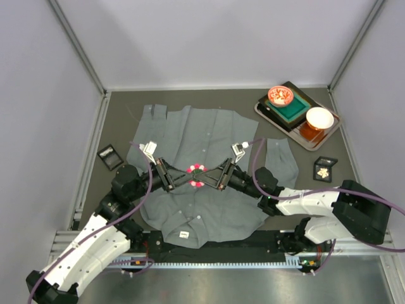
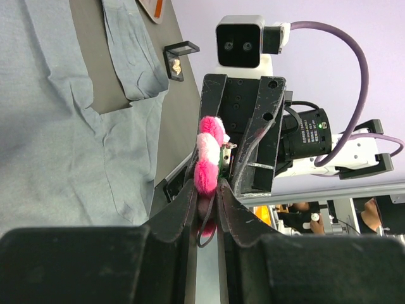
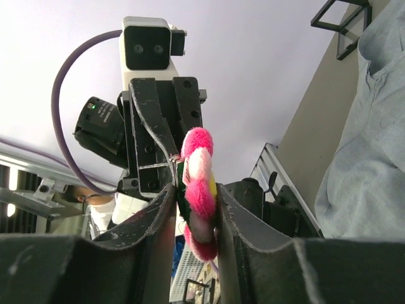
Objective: Remove the brooch from the garment
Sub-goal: Close the brooch.
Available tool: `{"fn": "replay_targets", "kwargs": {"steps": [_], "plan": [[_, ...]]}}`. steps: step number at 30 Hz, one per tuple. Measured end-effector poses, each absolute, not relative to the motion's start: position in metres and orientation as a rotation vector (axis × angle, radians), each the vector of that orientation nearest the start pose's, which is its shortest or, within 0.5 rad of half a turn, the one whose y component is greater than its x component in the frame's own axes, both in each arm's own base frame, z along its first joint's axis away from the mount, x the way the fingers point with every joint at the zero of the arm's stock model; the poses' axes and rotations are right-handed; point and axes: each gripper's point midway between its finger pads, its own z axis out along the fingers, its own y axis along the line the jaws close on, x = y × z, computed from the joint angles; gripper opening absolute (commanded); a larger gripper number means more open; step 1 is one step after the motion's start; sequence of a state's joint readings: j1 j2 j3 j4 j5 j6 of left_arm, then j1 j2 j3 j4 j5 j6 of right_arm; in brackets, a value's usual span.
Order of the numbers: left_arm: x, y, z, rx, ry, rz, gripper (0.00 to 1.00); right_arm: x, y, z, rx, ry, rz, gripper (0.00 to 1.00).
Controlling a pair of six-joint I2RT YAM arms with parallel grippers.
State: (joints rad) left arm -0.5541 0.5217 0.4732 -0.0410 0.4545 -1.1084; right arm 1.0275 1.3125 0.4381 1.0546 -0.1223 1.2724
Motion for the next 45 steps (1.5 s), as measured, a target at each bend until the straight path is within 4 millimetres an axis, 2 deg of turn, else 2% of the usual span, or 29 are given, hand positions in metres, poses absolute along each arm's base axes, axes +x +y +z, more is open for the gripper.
{"fn": "replay_targets", "kwargs": {"steps": [11,13,15,19,25,29,40,45], "plan": [[0.157,-0.226,0.250,-0.138,1.949,-1.552,0.00,0.157,0.361,0.241,0.109,1.740,1.847,0.38],[0.157,-0.226,0.249,-0.138,1.949,-1.552,0.00,0.157,0.361,0.241,0.104,1.741,1.837,0.48],[0.157,-0.226,0.248,-0.141,1.957,-1.548,0.00,0.158,0.360,0.239,0.094,1.745,1.823,0.66],[0.158,-0.226,0.247,-0.147,1.985,-1.528,0.00,0.156,0.354,0.238,0.037,1.767,1.746,0.71],[0.163,-0.224,0.245,-0.174,2.027,-1.483,0.00,0.162,0.359,0.268,-0.078,1.716,1.660,0.66],[0.166,-0.223,0.249,-0.186,2.026,-1.465,0.00,0.169,0.368,0.263,-0.134,1.751,1.584,0.60],[0.166,-0.219,0.242,-0.198,2.059,-1.423,0.00,0.177,0.377,0.248,-0.180,1.810,1.507,0.41],[0.164,-0.218,0.247,-0.190,2.040,-1.430,0.00,0.176,0.376,0.248,-0.166,1.791,1.527,0.40]]}}
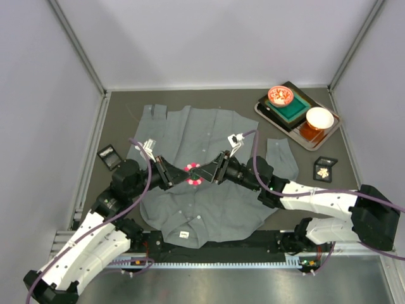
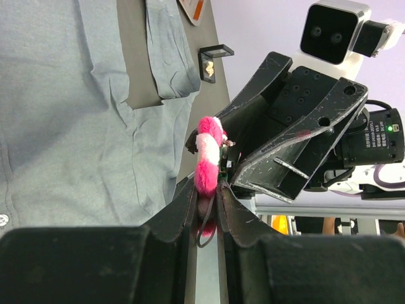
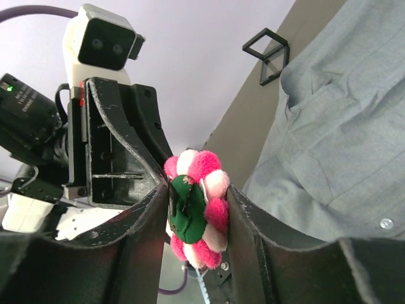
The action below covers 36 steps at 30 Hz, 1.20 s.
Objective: Remove the brooch from the garment
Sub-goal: Close the brooch.
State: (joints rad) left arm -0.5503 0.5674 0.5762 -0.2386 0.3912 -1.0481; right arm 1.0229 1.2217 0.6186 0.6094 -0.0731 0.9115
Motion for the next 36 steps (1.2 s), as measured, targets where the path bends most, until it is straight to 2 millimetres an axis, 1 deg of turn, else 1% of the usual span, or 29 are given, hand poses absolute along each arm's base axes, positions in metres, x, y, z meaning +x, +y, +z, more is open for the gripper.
{"fn": "replay_targets", "kwargs": {"steps": [7,10,16,17,20,23,24,28,30,31,33,36], "plan": [[0.1633,-0.2179,0.2479,-0.188,2.034,-1.433,0.00,0.1738,0.3741,0.2491,-0.138,1.770,1.567,0.36],[0.1624,-0.2173,0.2488,-0.186,2.029,-1.435,0.00,0.1730,0.3736,0.2497,-0.131,1.762,1.580,0.37],[0.1617,-0.2171,0.2486,-0.184,2.029,-1.436,0.00,0.1712,0.3711,0.2484,-0.119,1.754,1.595,0.32],[0.1614,-0.2172,0.2485,-0.183,2.031,-1.436,0.00,0.1708,0.3701,0.2477,-0.116,1.754,1.596,0.29],[0.1613,-0.2172,0.2489,-0.181,2.029,-1.437,0.00,0.1702,0.3689,0.2476,-0.112,1.749,1.601,0.24],[0.1607,-0.2170,0.2497,-0.179,2.025,-1.439,0.00,0.1702,0.3677,0.2468,-0.102,1.746,1.610,0.24],[0.1605,-0.2168,0.2503,-0.178,2.023,-1.440,0.00,0.1704,0.3676,0.2476,-0.099,1.744,1.613,0.25],[0.1595,-0.2162,0.2536,-0.172,2.006,-1.446,0.00,0.1694,0.3683,0.2515,-0.097,1.731,1.634,0.38],[0.1594,-0.2165,0.2539,-0.169,2.001,-1.450,0.00,0.1683,0.3692,0.2507,-0.103,1.734,1.640,0.38],[0.1591,-0.2167,0.2533,-0.167,2.002,-1.453,0.00,0.1680,0.3696,0.2500,-0.105,1.737,1.641,0.41],[0.1590,-0.2173,0.2516,-0.166,2.003,-1.456,0.00,0.1674,0.3703,0.2488,-0.111,1.740,1.643,0.42],[0.1590,-0.2181,0.2505,-0.167,2.002,-1.464,0.00,0.1654,0.3709,0.2498,-0.123,1.737,1.653,0.49]]}}
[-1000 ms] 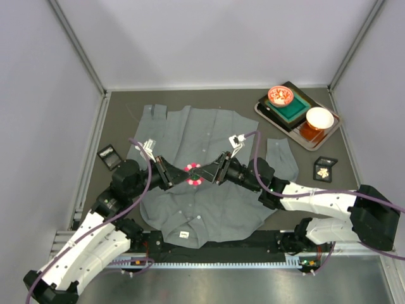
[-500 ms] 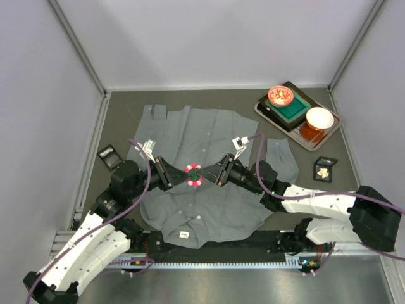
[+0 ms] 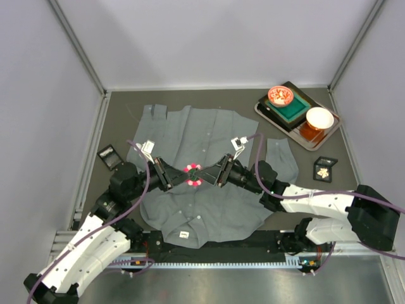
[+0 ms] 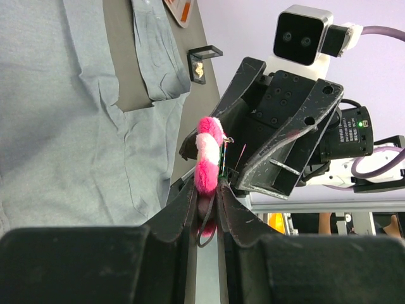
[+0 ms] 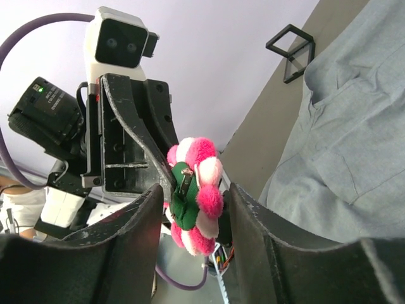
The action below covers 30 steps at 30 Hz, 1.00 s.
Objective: Remove the brooch from the garment
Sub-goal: Close the brooch.
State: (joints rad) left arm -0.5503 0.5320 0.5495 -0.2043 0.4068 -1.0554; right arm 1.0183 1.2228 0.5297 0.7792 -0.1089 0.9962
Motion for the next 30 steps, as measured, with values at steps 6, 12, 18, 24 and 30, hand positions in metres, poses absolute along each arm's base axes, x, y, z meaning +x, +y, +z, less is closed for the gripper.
{"fn": "replay_targets", "kwargs": {"steps": [6,12,18,24,30], "plan": [[0.159,-0.218,0.254,-0.187,1.978,-1.486,0.00,0.164,0.364,0.251,-0.097,1.696,1.706,0.58],[0.157,-0.215,0.243,-0.242,1.981,-1.508,0.00,0.161,0.354,0.239,-0.067,1.688,1.743,0.48],[0.158,-0.217,0.243,-0.267,1.969,-1.534,0.00,0.157,0.361,0.241,-0.093,1.654,1.807,0.41],[0.158,-0.218,0.248,-0.267,1.951,-1.554,0.00,0.158,0.364,0.238,-0.088,1.658,1.835,0.37],[0.157,-0.219,0.248,-0.265,1.942,-1.573,0.00,0.158,0.364,0.249,-0.089,1.615,1.869,0.42]]}}
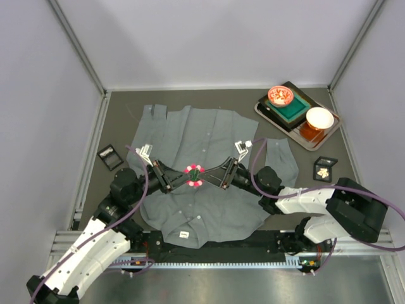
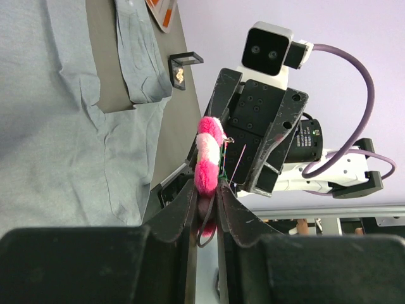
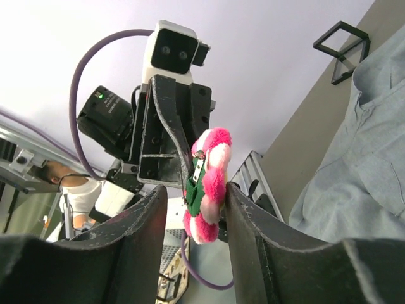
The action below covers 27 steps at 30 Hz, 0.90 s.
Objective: Remove the brooch from the garment
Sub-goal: Close the brooch.
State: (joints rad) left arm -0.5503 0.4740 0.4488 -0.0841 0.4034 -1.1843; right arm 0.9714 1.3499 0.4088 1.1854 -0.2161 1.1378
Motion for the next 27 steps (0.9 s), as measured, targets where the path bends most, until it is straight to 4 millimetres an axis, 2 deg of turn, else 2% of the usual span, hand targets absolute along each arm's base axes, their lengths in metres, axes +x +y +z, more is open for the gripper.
{"fn": "replay_targets", "kwargs": {"steps": [4,14,24,27], "plan": [[0.158,-0.220,0.248,-0.267,1.936,-1.587,0.00,0.160,0.362,0.252,-0.081,1.603,1.883,0.38],[0.157,-0.223,0.247,-0.266,1.924,-1.625,0.00,0.163,0.363,0.248,-0.059,1.602,1.909,0.38],[0.156,-0.224,0.243,-0.297,1.932,-1.650,0.00,0.161,0.366,0.243,-0.060,1.624,1.933,0.27],[0.155,-0.224,0.243,-0.297,1.931,-1.652,0.00,0.162,0.367,0.242,-0.056,1.626,1.941,0.27]]}}
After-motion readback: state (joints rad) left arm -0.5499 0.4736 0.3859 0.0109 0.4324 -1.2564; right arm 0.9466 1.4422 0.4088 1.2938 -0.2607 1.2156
